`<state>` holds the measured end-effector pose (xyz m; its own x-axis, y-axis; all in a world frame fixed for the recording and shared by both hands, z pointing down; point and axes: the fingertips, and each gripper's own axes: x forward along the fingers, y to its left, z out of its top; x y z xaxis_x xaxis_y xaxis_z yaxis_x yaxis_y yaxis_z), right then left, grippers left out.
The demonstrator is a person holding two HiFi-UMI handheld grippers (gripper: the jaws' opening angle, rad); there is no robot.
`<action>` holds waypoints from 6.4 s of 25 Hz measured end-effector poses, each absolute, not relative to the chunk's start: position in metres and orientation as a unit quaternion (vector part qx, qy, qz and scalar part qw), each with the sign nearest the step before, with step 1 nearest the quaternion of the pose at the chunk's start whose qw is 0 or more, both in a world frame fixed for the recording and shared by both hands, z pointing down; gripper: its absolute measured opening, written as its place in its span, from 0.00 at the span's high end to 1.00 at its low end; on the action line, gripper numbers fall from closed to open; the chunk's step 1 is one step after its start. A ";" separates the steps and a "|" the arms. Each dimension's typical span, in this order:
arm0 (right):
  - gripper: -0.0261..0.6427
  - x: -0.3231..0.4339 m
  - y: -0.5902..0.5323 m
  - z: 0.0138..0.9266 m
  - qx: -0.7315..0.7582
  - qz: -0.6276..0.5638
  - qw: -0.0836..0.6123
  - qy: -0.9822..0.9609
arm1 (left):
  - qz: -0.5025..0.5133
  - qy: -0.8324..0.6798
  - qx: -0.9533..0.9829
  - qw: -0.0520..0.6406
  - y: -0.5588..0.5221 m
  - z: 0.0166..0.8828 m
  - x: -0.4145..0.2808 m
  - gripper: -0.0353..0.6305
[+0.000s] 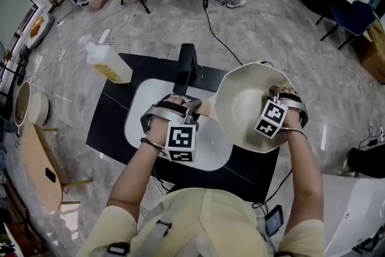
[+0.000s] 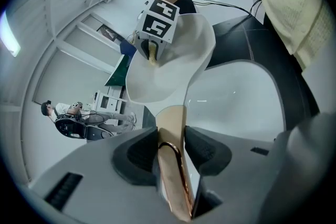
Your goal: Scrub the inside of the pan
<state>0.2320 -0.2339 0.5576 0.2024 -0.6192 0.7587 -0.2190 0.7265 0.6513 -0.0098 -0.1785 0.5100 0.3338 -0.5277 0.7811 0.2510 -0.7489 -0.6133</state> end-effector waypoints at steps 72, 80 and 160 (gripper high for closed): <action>0.80 0.047 -0.187 0.530 0.216 0.314 0.398 -0.835 | -0.584 0.094 -0.731 0.339 -0.175 0.513 -0.011 0.71; 0.79 0.057 -0.232 0.521 0.315 0.279 0.337 -0.843 | -0.588 0.093 -0.731 0.335 -0.176 0.515 -0.012 0.71; 0.80 0.233 -0.176 0.585 0.282 0.083 0.758 -0.582 | -0.567 0.111 -0.764 0.287 -0.174 0.507 -0.010 0.70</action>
